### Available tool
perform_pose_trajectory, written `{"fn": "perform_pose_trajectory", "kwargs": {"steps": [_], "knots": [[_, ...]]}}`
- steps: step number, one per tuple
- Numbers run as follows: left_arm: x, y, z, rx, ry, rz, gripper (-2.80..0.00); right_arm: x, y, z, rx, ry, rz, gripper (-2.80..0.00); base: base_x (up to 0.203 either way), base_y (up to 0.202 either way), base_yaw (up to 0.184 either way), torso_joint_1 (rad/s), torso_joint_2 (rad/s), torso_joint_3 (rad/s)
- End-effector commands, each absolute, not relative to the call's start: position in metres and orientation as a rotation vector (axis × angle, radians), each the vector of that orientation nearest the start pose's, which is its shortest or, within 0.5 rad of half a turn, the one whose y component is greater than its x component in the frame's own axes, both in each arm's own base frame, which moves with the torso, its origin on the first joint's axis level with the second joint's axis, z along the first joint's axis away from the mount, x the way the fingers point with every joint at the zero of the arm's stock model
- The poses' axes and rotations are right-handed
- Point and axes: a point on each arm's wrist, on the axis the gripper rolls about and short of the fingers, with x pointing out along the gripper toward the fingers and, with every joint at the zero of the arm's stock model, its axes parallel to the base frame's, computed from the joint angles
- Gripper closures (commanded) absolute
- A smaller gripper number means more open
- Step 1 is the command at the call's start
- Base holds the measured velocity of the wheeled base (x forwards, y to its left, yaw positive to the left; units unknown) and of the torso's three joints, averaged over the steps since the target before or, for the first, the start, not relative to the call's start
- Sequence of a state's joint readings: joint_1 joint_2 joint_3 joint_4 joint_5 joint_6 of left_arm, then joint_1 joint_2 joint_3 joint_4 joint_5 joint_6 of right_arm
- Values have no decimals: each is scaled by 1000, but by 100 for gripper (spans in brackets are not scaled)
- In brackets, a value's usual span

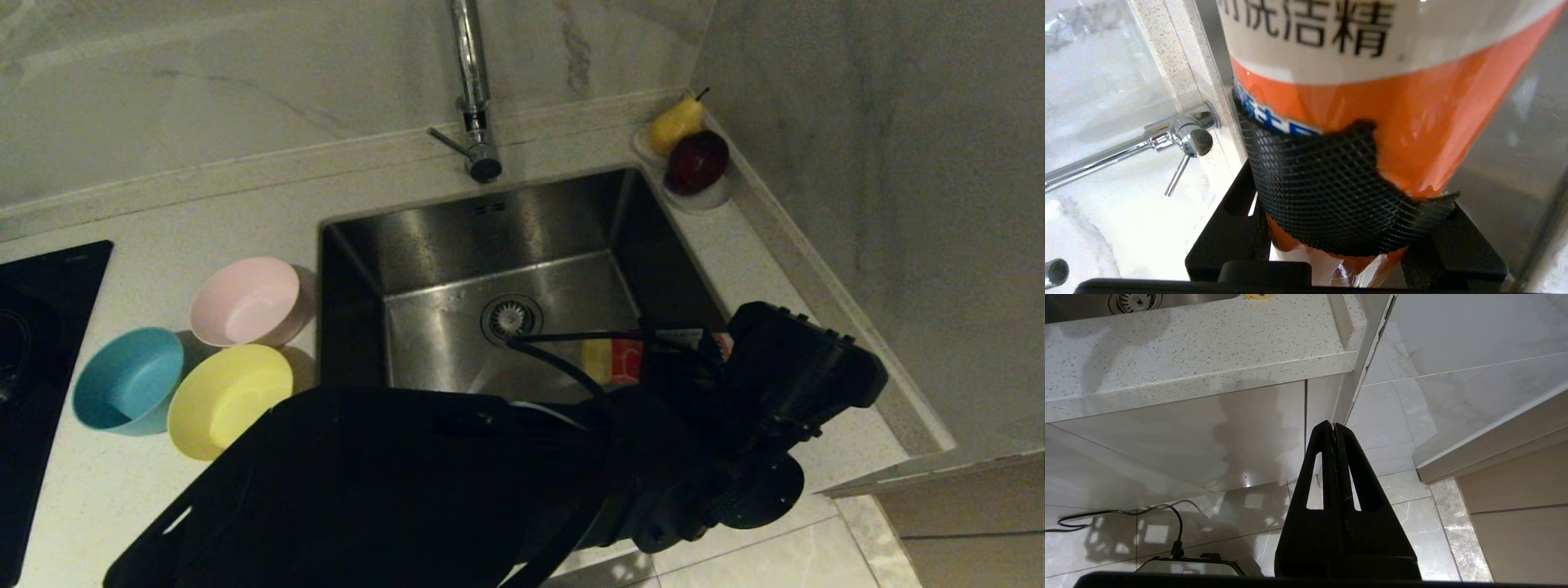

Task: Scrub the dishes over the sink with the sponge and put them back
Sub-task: Squeeze it onto the sponge

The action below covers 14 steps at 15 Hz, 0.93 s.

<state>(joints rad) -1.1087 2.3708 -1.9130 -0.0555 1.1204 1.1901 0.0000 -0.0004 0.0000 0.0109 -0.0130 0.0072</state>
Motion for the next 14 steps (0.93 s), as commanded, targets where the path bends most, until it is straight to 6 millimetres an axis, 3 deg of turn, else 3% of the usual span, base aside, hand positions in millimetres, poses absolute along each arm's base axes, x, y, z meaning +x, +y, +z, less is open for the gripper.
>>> {"fn": "perform_pose_trajectory", "kwargs": {"steps": [1,14], "knots": [[237,-430,160,1561,176,-90,0,-23,0,74,7,12,-13,0,0,0,0,0,0,0],[239,-431,151,1577,215,-17,0,-23,0,74,7,11,-12,0,0,0,0,2,0,1]]}}
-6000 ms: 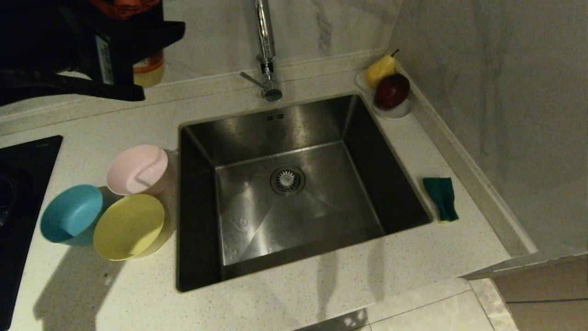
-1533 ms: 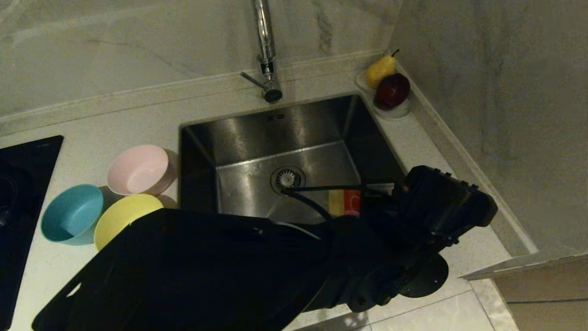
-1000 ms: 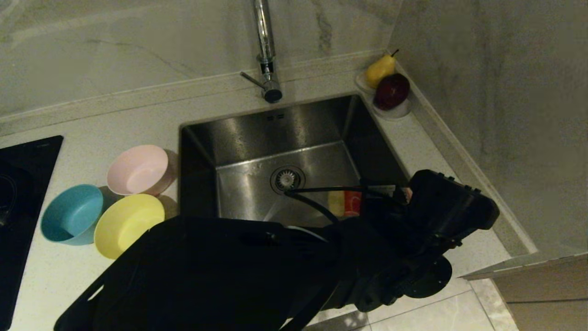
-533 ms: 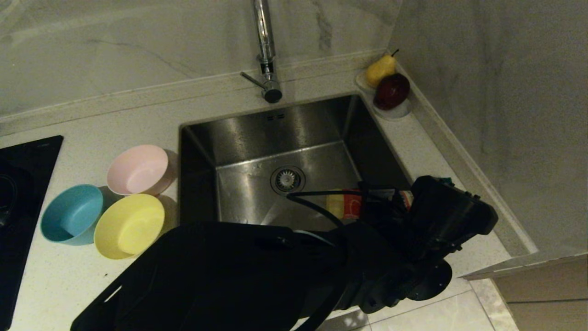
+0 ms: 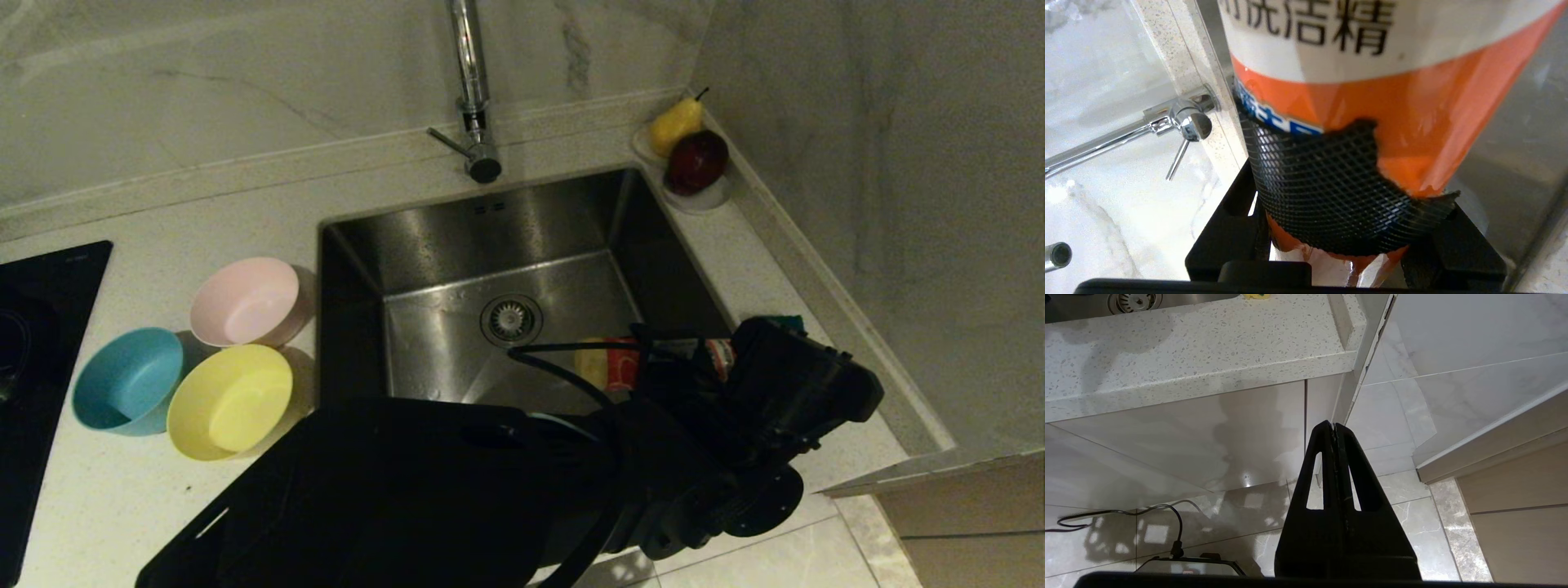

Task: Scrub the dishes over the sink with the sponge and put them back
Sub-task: Squeeze it onto the sponge

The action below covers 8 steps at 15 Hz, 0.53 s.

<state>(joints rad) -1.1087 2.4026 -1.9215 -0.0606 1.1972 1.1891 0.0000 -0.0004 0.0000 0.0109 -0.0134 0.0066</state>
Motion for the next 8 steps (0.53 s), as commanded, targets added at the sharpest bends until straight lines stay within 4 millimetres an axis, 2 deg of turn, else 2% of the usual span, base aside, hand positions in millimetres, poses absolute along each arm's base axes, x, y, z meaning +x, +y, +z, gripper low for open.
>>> {"fn": "perform_pose_trajectory", "kwargs": {"steps": [1,8], "knots": [[239,-431,151,1580,217,-16,0,-23,0,74,7,11,-12,0,0,0,0,0,0,0],[243,-431,149,1586,223,-11,0,-23,0,74,6,12,-14,0,0,0,0,0,0,0]]}}
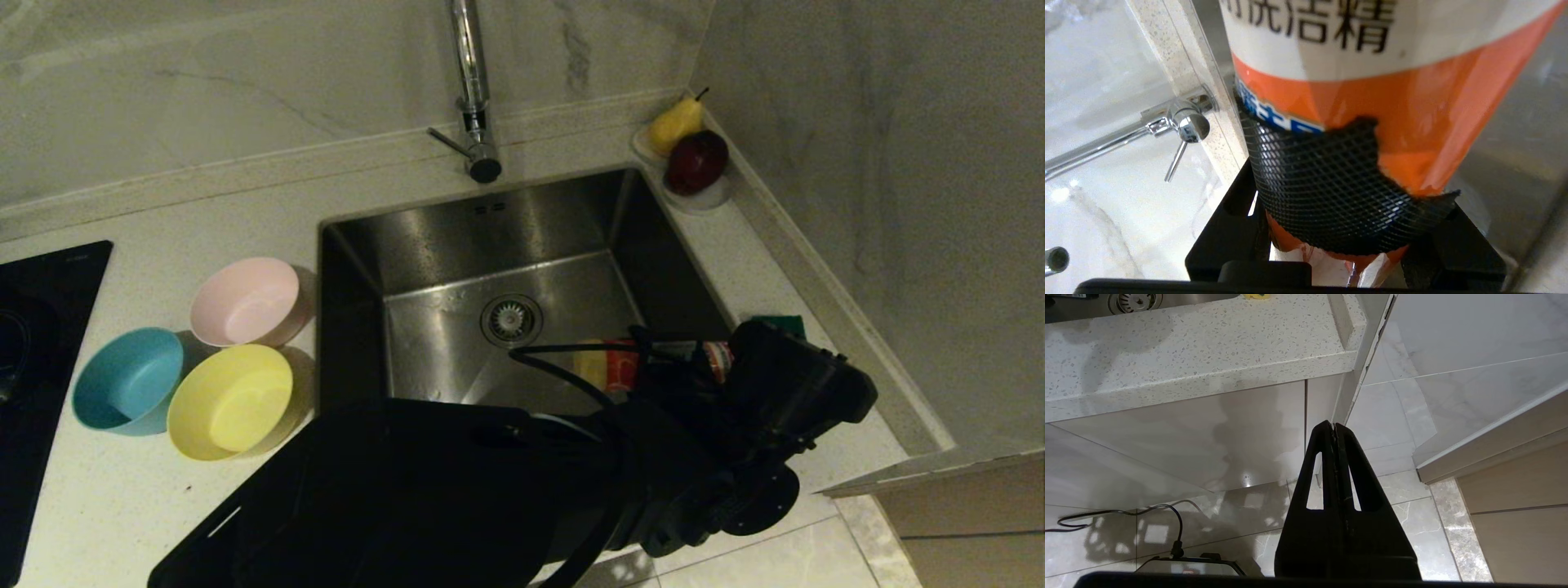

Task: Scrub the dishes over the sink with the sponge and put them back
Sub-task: Squeeze it onto the sponge

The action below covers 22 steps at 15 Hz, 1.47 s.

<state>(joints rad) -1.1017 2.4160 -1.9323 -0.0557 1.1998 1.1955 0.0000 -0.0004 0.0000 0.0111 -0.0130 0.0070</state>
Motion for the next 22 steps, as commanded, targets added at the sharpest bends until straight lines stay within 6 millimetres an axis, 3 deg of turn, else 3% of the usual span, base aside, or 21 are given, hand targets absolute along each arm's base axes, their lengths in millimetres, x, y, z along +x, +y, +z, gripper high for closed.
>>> {"fn": "perform_pose_trajectory", "kwargs": {"steps": [1,22], "knots": [[244,-431,149,1582,223,-9,0,-23,0,74,6,12,-14,0,0,0,0,0,0,0],[254,-438,143,1490,193,42,0,-23,0,74,6,11,-14,0,0,0,0,0,0,0]]}}
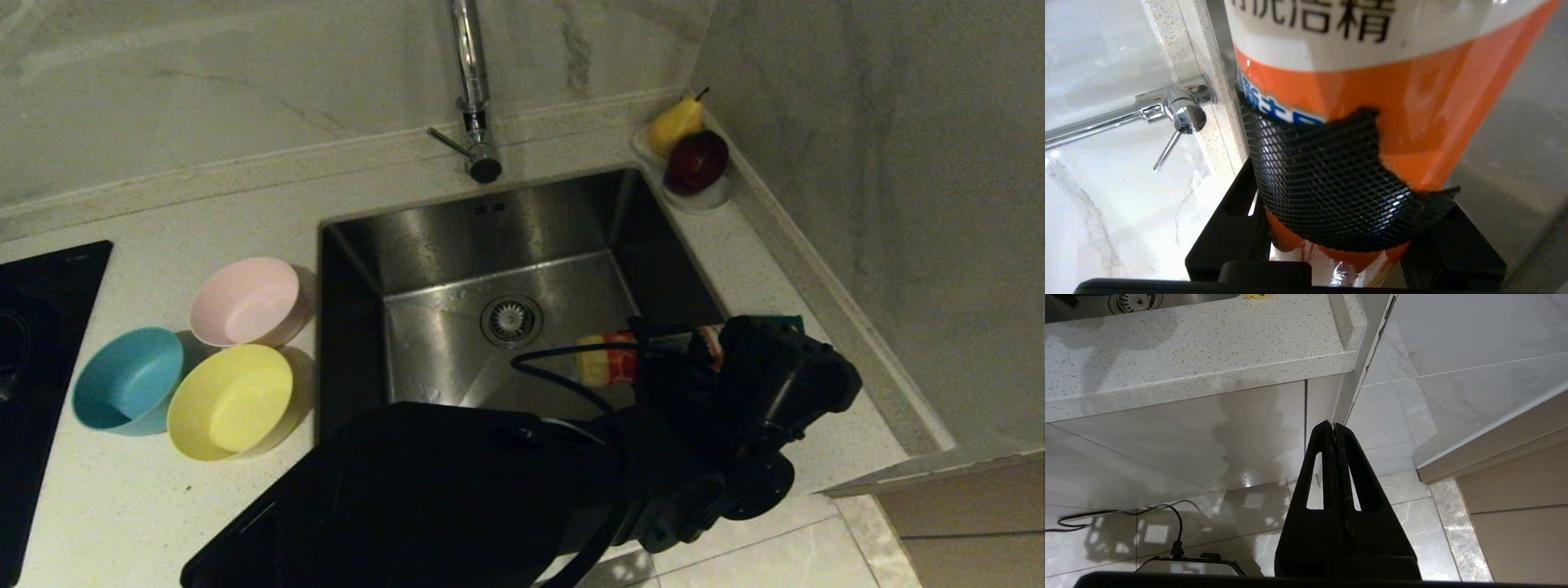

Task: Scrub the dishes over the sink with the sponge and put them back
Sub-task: Squeeze it onto the sponge

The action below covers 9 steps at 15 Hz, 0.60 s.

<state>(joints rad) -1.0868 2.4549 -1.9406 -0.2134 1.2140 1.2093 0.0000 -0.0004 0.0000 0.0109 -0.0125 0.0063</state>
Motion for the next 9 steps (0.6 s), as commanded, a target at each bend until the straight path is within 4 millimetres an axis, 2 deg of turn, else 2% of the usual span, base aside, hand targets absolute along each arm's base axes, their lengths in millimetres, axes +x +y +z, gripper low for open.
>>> {"fn": "perform_pose_trajectory", "kwargs": {"steps": [1,9], "knots": [[254,-438,142,1493,194,42,0,-23,0,74,7,12,-12,0,0,0,0,0,0,0],[254,-438,138,1522,200,39,0,-23,0,74,8,11,-14,0,0,0,0,0,0,0]]}}
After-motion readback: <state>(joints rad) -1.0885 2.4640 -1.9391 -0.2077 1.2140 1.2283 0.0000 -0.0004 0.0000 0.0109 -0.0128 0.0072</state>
